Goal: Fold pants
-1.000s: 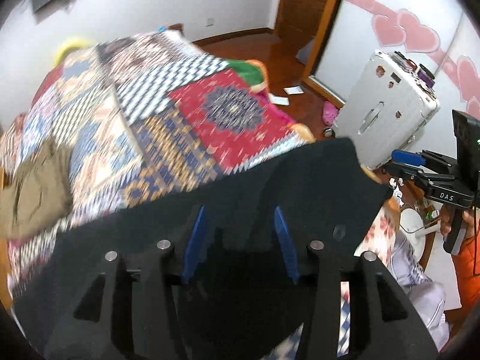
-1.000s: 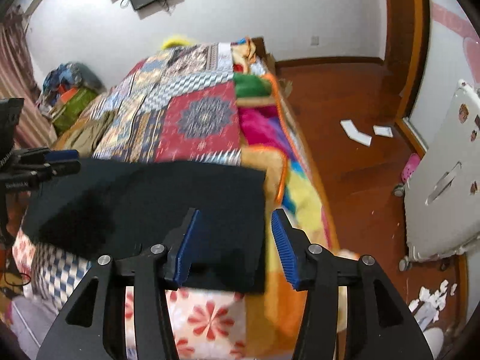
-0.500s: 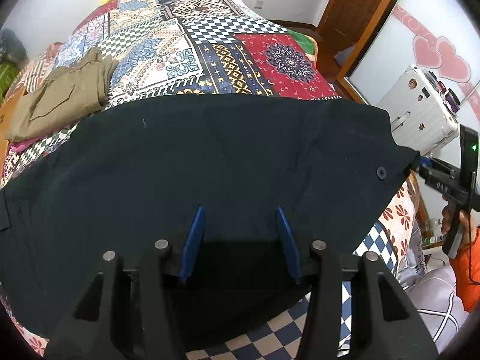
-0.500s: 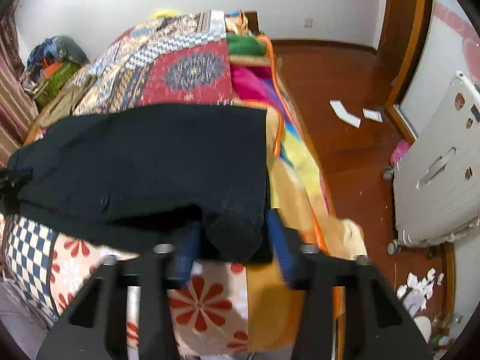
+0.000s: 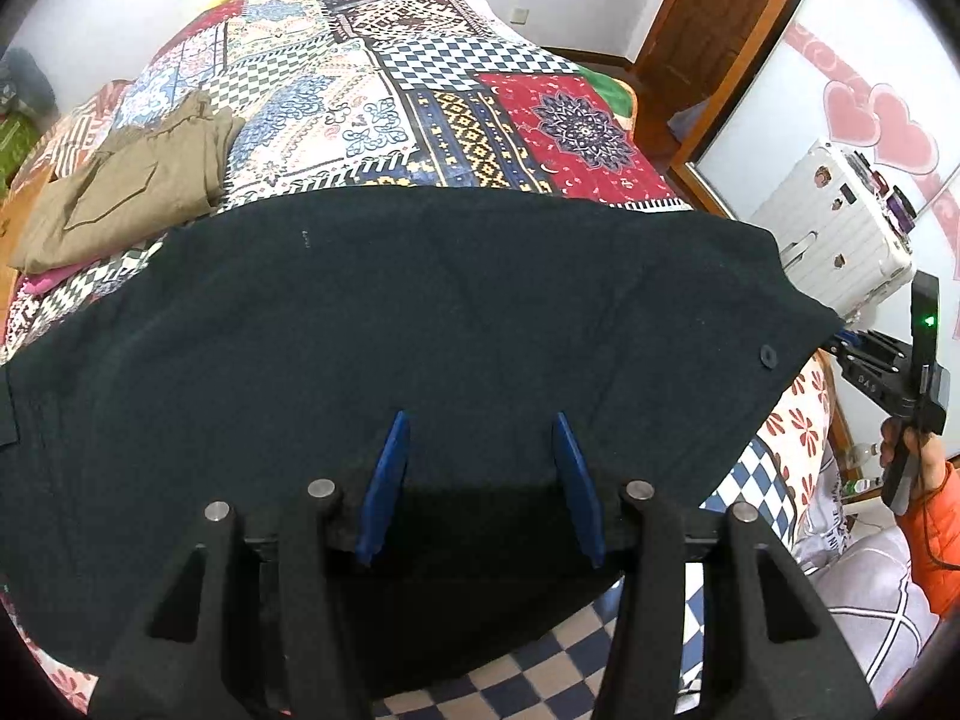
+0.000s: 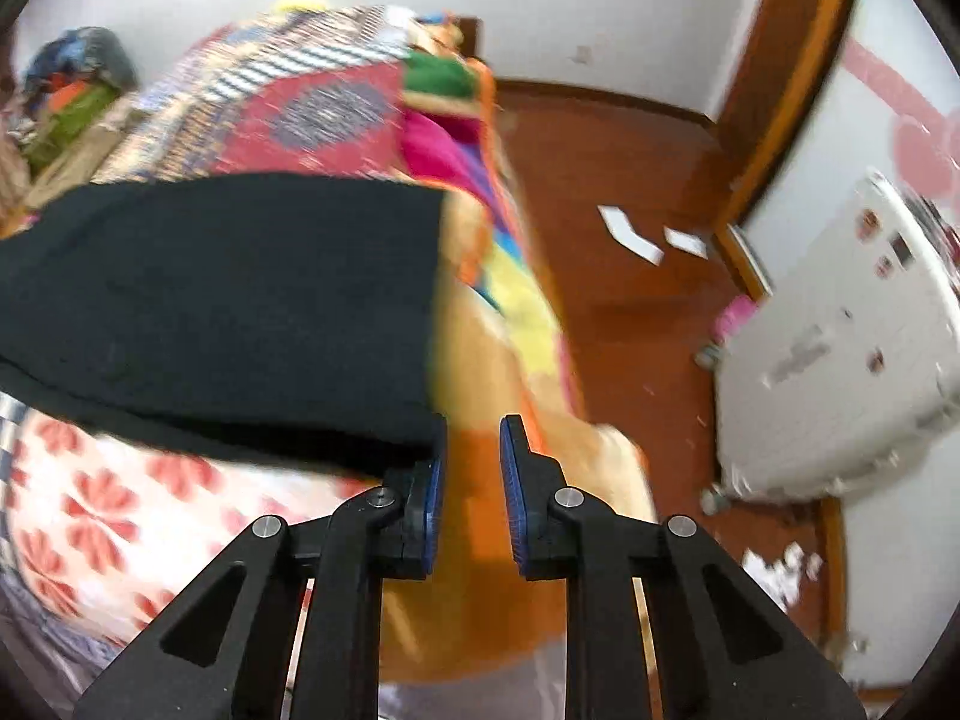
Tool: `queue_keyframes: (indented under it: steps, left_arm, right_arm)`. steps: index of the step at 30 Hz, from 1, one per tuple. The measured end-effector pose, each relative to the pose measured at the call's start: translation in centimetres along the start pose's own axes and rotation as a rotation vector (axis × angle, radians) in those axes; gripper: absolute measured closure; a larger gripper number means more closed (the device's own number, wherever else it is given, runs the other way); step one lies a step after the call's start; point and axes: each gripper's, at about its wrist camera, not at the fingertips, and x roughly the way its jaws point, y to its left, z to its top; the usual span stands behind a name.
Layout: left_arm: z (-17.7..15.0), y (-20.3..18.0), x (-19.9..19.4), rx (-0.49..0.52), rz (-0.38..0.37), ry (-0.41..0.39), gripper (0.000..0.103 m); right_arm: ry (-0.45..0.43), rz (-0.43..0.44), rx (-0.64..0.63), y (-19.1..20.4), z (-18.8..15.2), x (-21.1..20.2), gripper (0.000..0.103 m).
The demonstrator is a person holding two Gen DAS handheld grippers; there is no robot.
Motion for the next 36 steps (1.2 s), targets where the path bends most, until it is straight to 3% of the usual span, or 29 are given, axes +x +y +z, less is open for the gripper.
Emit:
queue_keyframes:
  steps: [2, 7, 9, 12, 16, 18, 21, 26, 36]
  left_arm:
    - [-0.1, 0.5, -0.7, -0.007, 0.020, -0.002, 0.053]
    - [-0.7, 3.4, -3.7, -0.083, 0.052, -0.054, 0.053]
    - [-1.3, 4.9, -4.7, -0.120, 0.073, -0.071, 0.053]
    - [-2.7, 7.0, -5.4, -0.166, 0.105, -0.071, 0.053]
    - [-5.2, 9.0, -5.0, -0.216, 0.102, -0.029, 0.053]
    - [-6.4, 9.5, -4.5, -0.226, 0.097, -0.008, 0.052]
    - [-7.8, 10.1, -4.3, -0.240, 0.103, -0.029, 0.036]
    - [-9.2, 10.8, -4.2, -0.280, 0.056, -0.046, 0.033]
    - [-9.6, 11.6, -5.1, -0.273, 0.076, -0.044, 0.032]
  right_arm:
    - [0.008, 0.020, 0.057, -1.3, -0.4, -0.8, 0.087]
    - [-0.075, 0.085, 0.096, -1.2, 1.1, -4.6, 0.086]
    - [-0.106, 0.137, 0.073, 0.5, 2.2, -5.4, 0.078]
    - [-0.122, 0.204, 0.029, 3.6, 3.4, -5.0, 0.063]
    - [-0.065, 0.246, -0.007, 6.5, 3.7, -2.1, 0.063]
    - [-0.012, 0.242, -0.015, 7.2, 3.3, -0.4, 0.063]
    - [0.019, 0.251, -0.008, 7.1, 2.3, 0.7, 0.063]
    - [0.055, 0.248, -0.035, 6.5, 1.6, 0.2, 0.065]
    - [0.094, 0.207, -0.047, 5.8, 0.9, -1.1, 0.065]
